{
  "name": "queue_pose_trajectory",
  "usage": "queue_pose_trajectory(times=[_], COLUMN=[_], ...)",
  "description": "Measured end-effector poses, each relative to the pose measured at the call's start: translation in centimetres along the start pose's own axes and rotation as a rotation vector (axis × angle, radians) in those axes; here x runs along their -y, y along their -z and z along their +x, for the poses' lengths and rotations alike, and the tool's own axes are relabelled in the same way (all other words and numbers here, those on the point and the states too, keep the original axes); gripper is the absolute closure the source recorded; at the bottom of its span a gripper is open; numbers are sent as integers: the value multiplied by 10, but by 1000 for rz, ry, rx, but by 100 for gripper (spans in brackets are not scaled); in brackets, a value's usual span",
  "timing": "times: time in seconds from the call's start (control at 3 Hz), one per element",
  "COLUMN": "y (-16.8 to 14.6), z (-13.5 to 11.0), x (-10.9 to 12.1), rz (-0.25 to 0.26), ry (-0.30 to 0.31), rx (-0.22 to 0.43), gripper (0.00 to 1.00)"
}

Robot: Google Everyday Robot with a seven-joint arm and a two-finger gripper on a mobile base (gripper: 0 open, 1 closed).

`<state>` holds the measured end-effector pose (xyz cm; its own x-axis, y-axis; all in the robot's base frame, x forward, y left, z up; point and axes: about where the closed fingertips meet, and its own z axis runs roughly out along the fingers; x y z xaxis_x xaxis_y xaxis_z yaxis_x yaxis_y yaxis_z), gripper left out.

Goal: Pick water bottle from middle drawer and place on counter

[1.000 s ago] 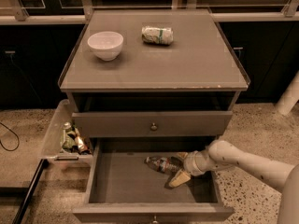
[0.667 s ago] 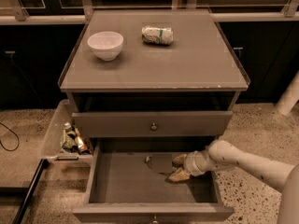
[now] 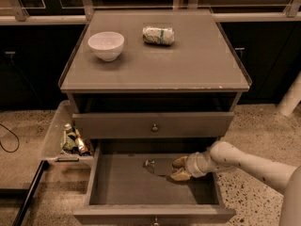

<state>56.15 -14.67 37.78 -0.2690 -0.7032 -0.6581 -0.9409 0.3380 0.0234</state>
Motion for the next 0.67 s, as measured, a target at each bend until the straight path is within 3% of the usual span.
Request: queue_pose_trajectory(times=[0.33, 0.67], y=[9, 34], z=[-1, -23], x=[-14, -33], rz=[-20, -42], ry=[-7, 26], rx=[6, 5], gripper=[100, 100])
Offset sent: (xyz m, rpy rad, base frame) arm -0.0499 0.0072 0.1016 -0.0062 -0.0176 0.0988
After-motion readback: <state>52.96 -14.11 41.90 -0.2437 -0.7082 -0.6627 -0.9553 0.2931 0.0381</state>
